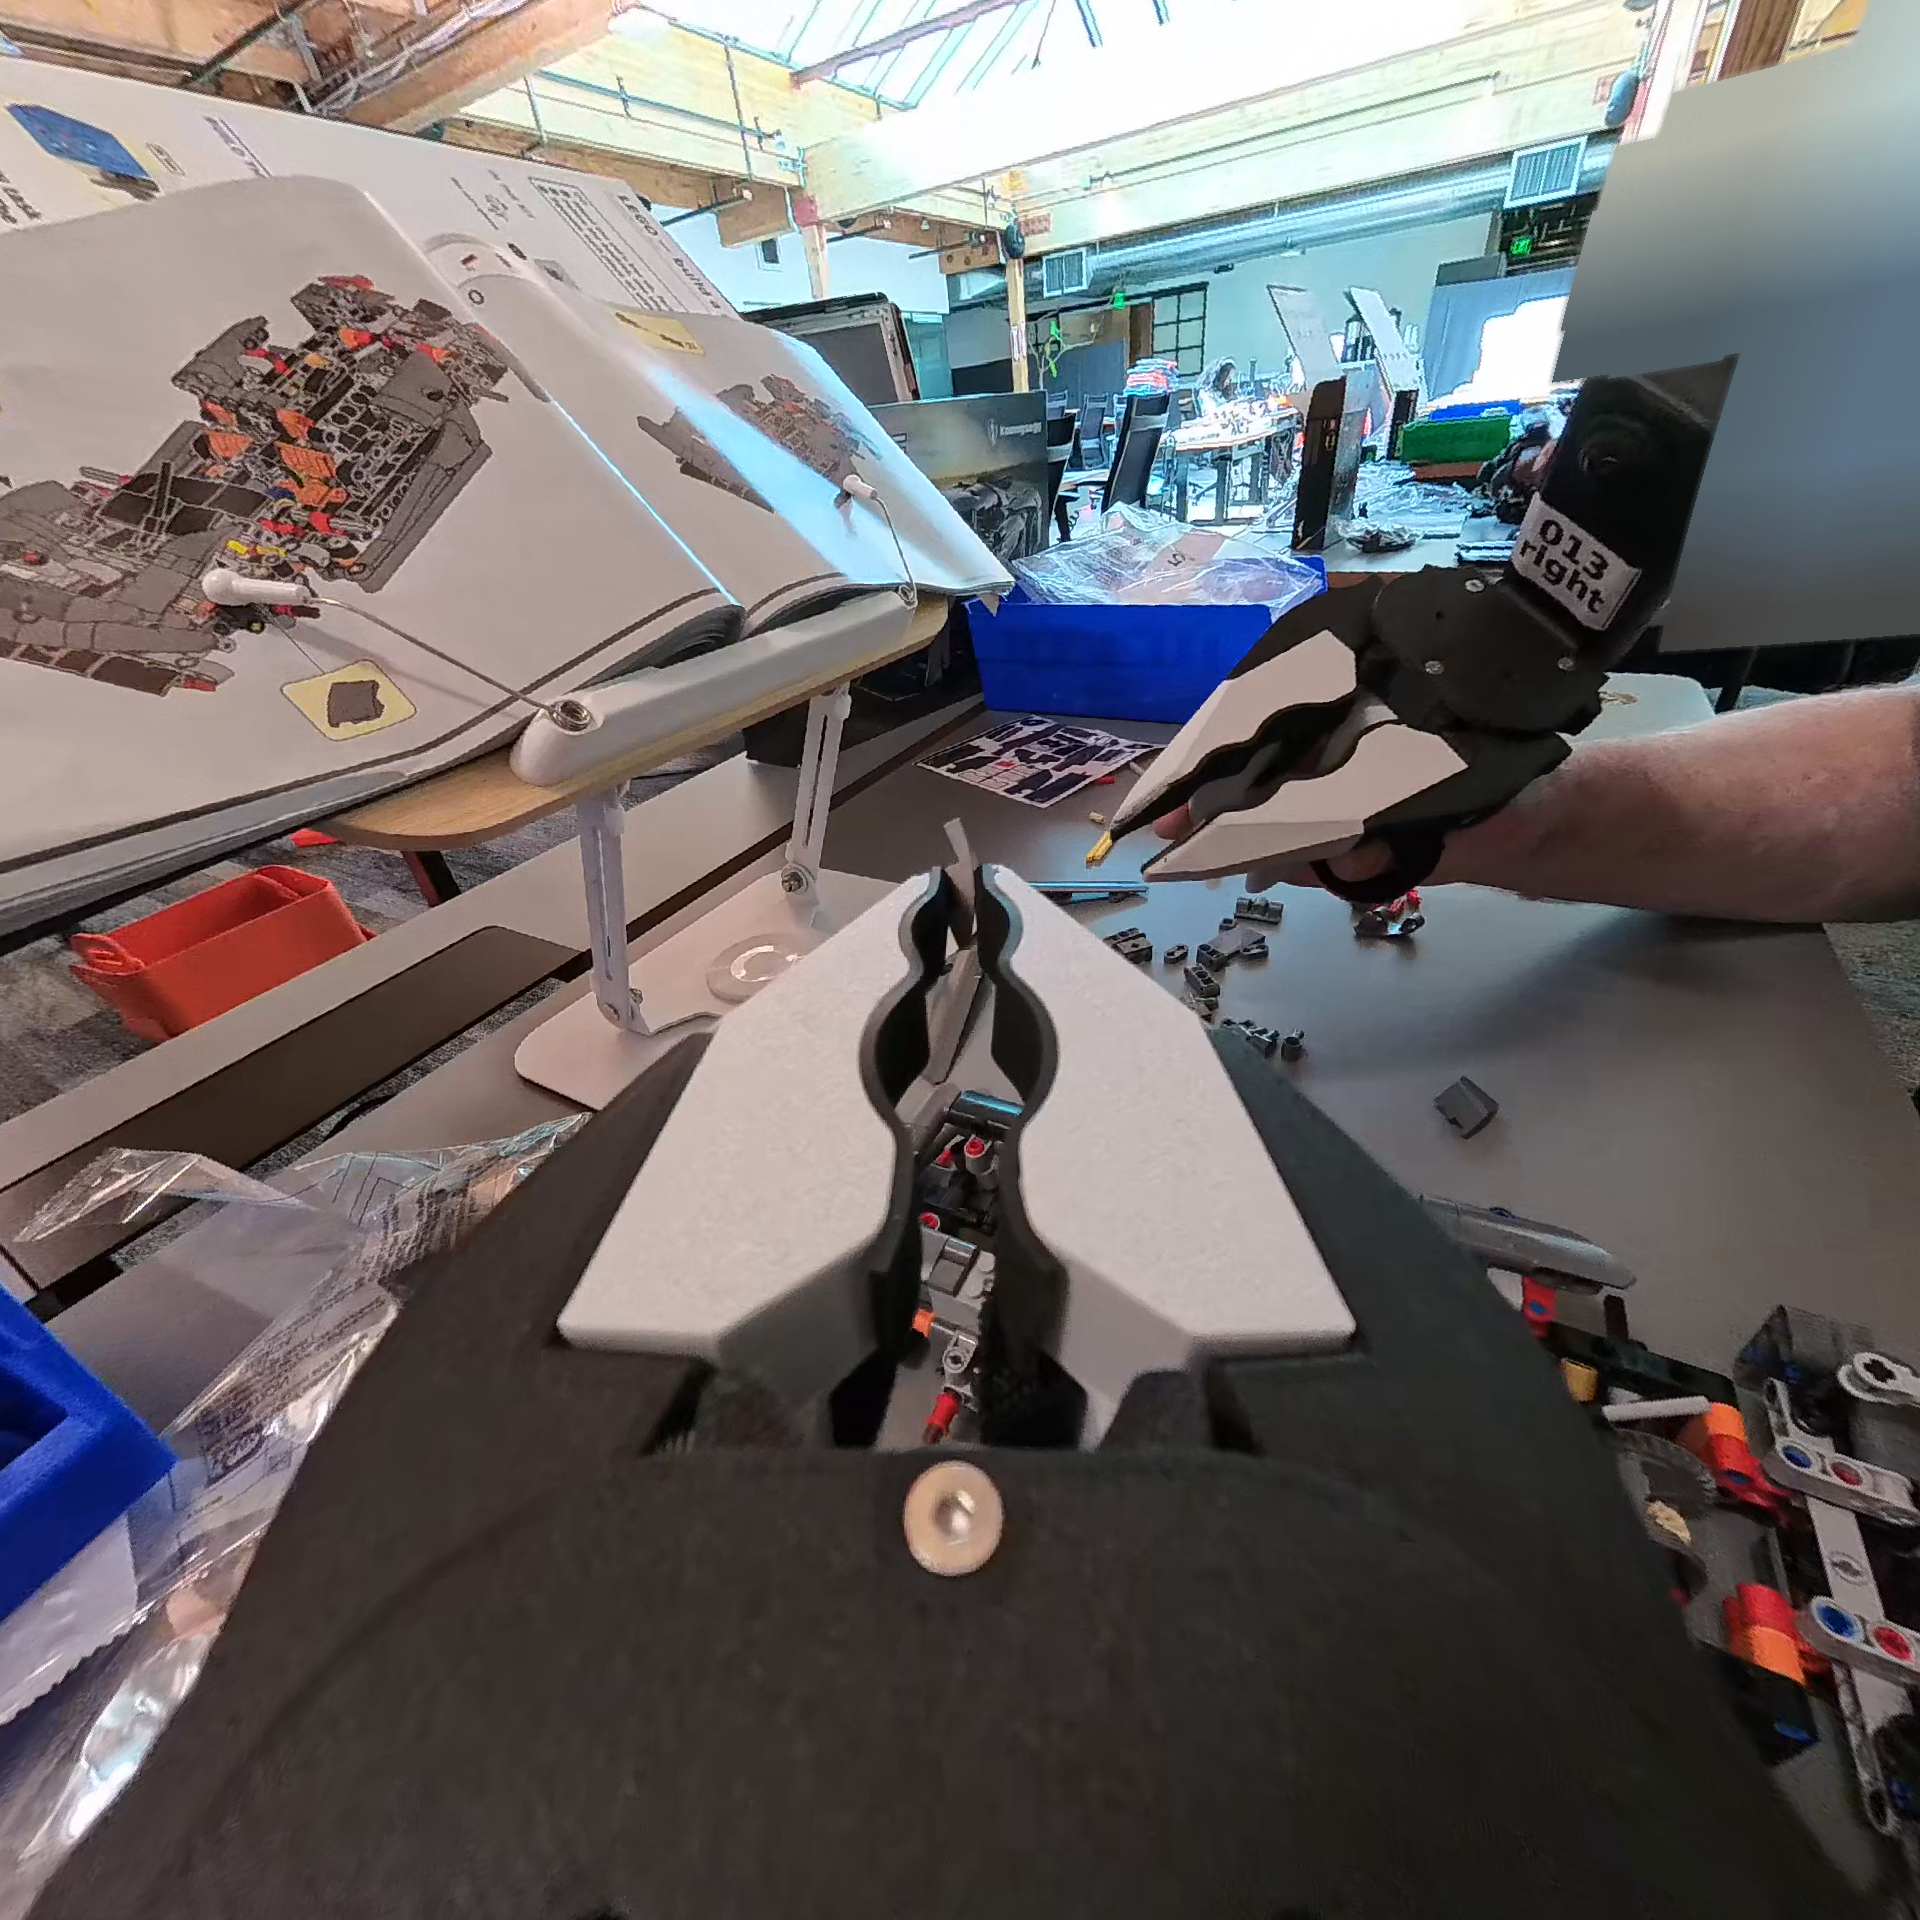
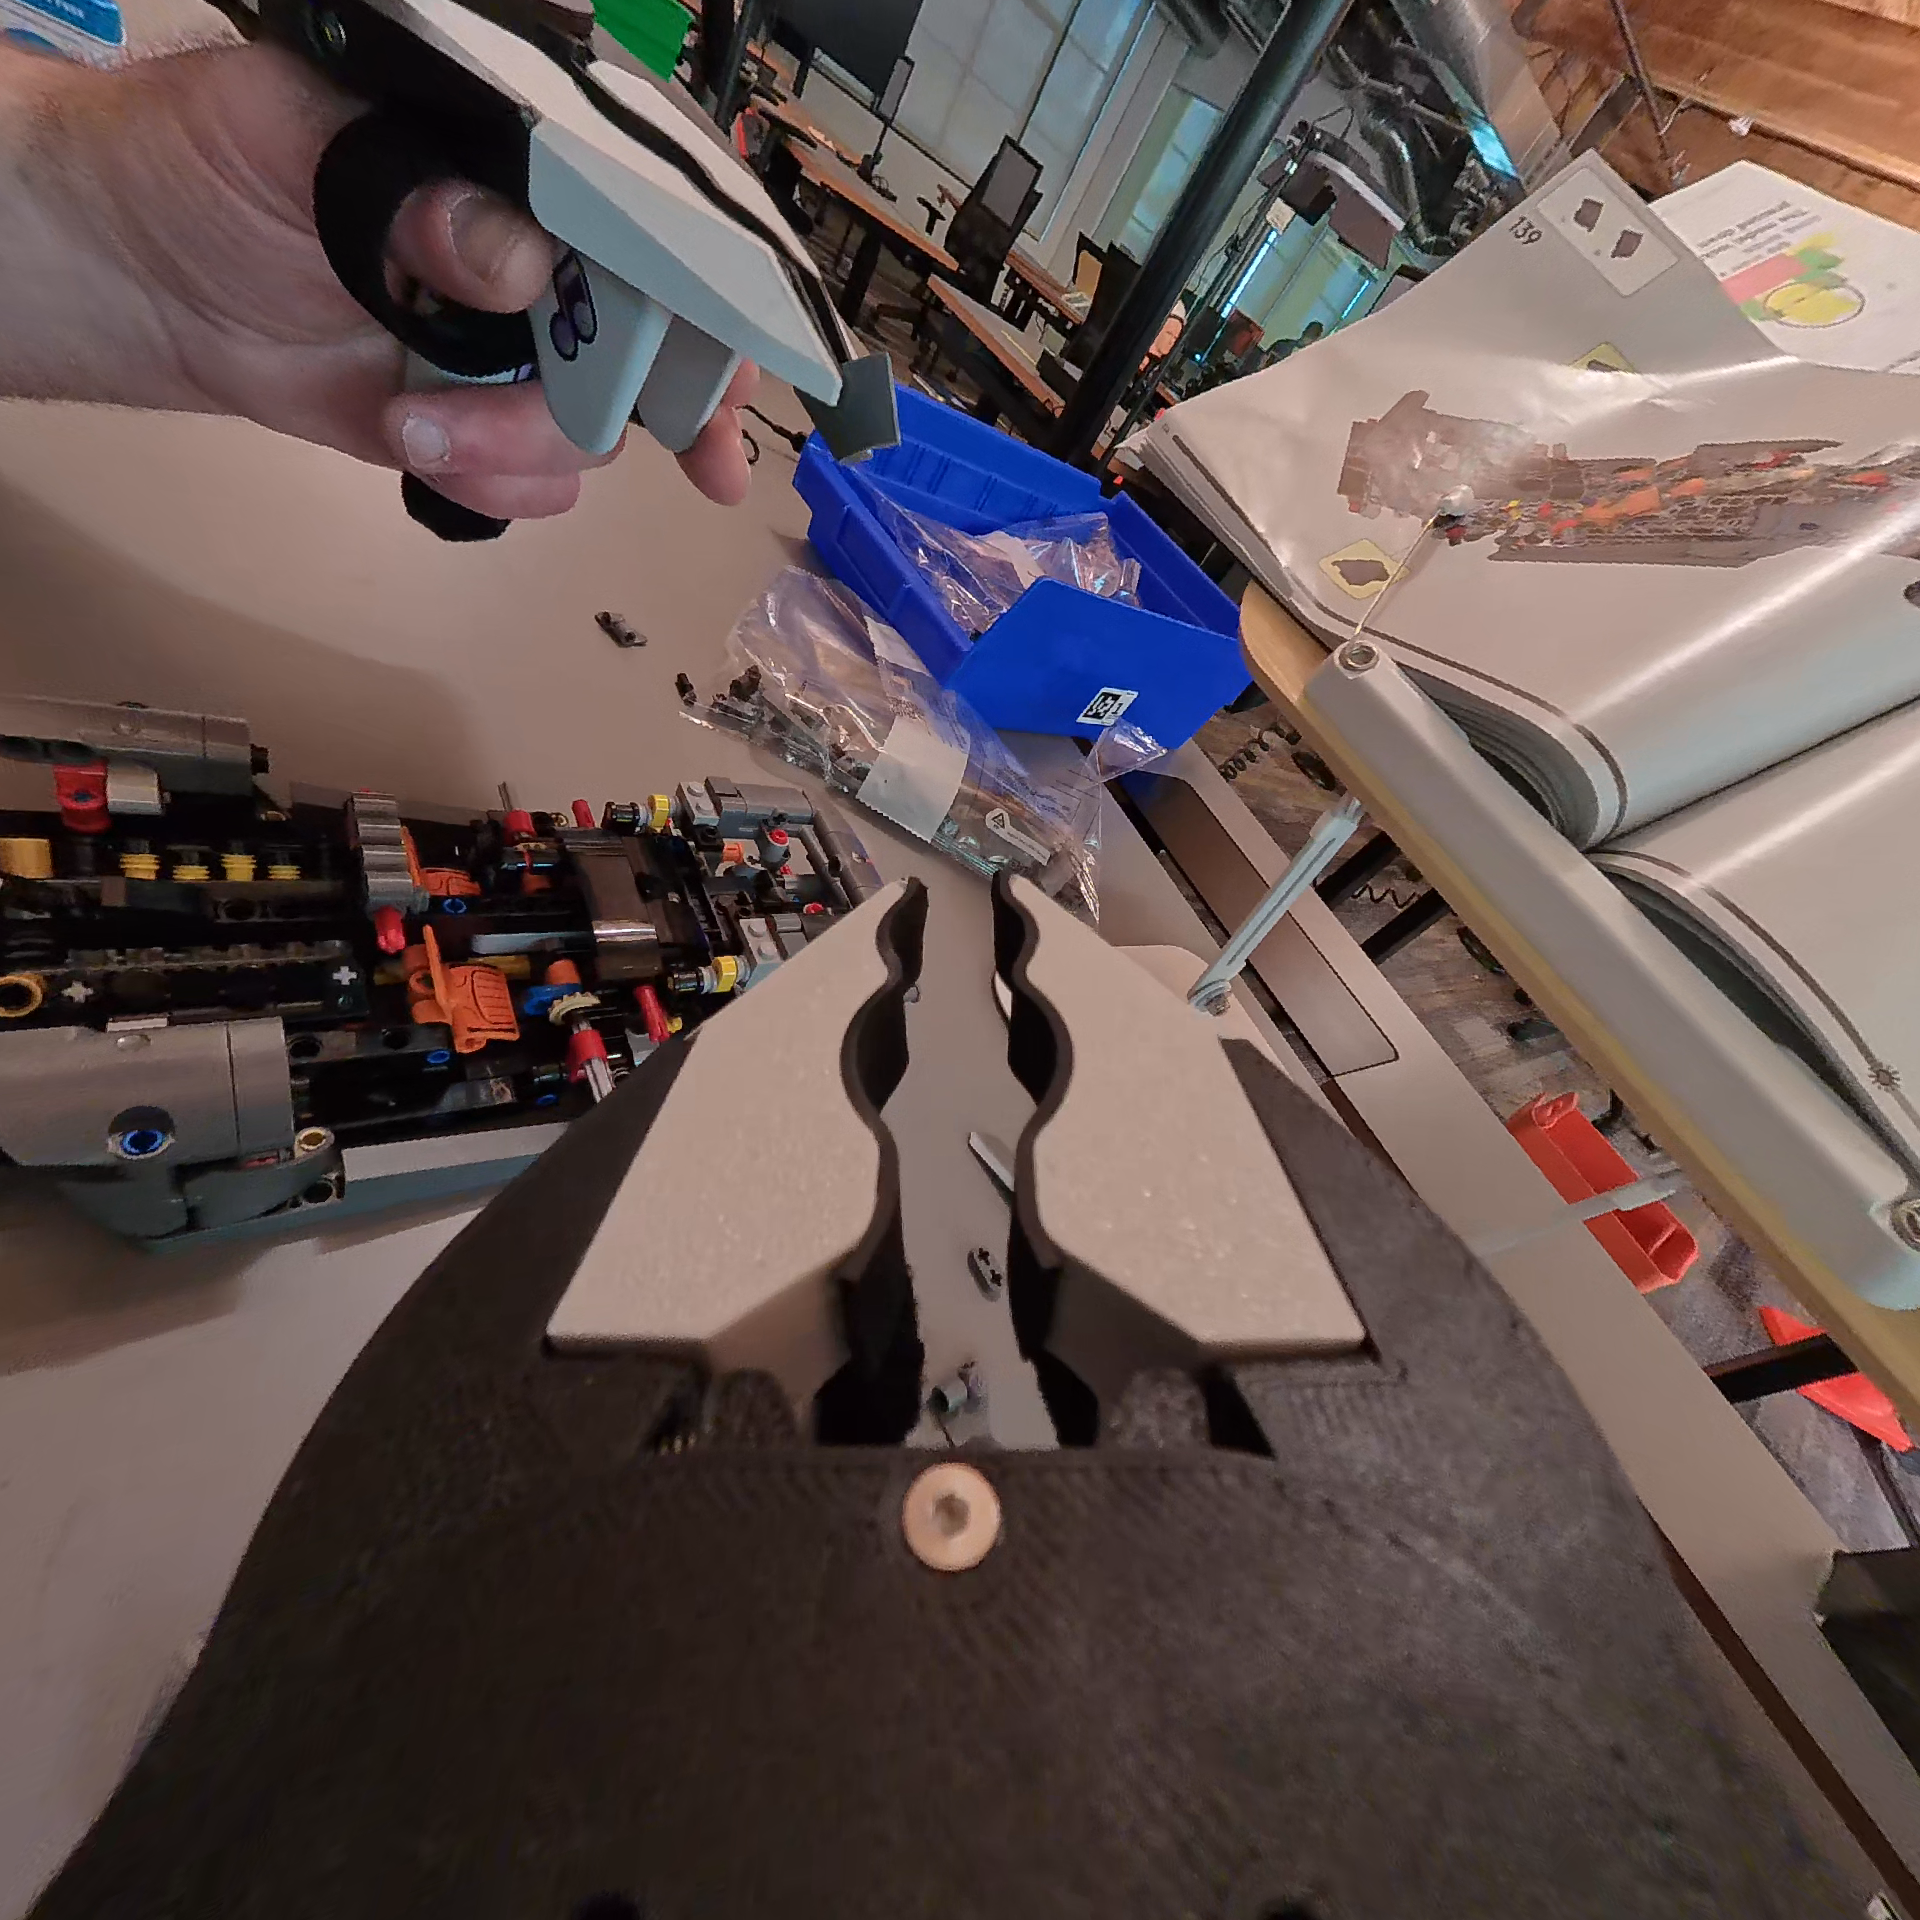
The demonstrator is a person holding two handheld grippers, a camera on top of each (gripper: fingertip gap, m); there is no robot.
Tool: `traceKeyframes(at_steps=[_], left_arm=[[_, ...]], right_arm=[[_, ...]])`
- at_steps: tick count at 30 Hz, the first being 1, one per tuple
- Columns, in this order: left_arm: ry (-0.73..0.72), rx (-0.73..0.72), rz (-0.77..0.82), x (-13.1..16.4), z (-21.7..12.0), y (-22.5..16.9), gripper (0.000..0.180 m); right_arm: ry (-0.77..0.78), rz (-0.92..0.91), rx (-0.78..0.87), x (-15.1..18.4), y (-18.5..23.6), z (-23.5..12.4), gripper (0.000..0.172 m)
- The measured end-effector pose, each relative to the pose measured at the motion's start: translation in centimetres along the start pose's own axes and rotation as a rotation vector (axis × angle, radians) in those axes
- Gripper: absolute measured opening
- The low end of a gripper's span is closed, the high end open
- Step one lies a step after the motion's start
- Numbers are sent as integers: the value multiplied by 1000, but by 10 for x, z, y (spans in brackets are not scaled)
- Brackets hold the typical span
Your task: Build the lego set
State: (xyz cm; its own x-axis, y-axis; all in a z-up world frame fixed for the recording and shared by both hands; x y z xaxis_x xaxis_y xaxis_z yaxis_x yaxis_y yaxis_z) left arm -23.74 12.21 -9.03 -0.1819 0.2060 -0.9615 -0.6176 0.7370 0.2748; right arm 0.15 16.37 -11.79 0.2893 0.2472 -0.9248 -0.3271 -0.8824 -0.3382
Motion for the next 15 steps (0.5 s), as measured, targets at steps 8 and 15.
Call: traceKeyframes(at_steps=[8,15], left_arm=[[-41,17,-64,-2,-2,0,3],[-138,100,-231,-4,1,-4,2]], right_arm=[[-7,-48,21,-4,3,0,14],[-38,-195,47,-19,26,1,15]])
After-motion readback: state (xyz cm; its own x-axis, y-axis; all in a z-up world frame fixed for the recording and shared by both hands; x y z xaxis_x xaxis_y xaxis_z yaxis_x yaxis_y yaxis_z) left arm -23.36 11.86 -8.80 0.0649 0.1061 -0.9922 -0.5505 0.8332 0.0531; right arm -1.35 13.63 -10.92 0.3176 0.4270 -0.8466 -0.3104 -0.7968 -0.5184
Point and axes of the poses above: each gripper's, where its closed fingertips meet, z out along the fingers, x out of its underside, y = z × x across the jaws, the point moved 9 cm from there along -z, back along the fingers, and after that the axes turned 10 degrees about z, right-handed, at the moved point
